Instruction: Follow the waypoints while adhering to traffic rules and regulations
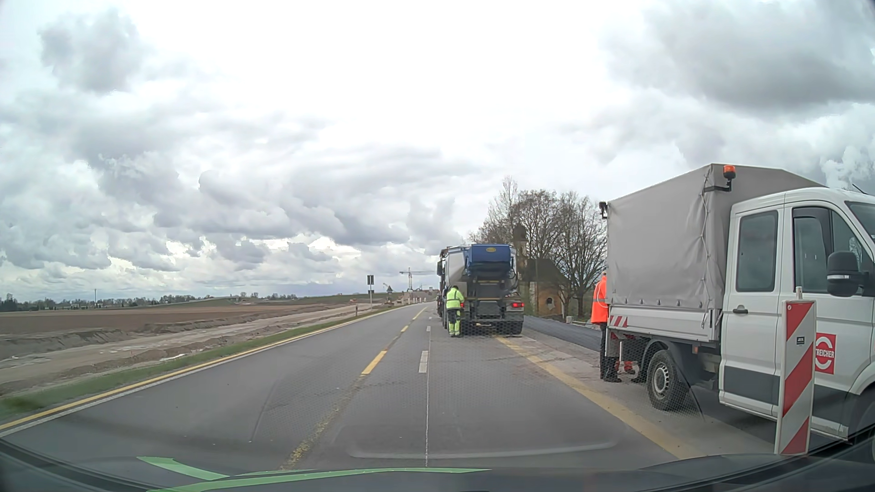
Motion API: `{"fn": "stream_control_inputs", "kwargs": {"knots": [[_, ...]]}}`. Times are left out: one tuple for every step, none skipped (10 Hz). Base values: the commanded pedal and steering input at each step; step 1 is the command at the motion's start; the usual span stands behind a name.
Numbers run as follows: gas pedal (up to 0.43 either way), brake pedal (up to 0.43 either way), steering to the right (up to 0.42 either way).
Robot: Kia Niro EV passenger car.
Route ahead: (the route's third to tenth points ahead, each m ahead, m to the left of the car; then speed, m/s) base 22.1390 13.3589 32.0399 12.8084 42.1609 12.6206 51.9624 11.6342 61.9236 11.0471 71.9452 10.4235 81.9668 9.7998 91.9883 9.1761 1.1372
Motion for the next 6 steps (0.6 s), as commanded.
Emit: {"fn": "stream_control_inputs", "kwargs": {"knots": [[0.0,0.079,0.005],[0.0,0.079,0.005],[0.0,0.085,0.005],[0.0,0.085,0.004],[0.0,0.085,0.005],[0.0,0.085,0.005]]}}
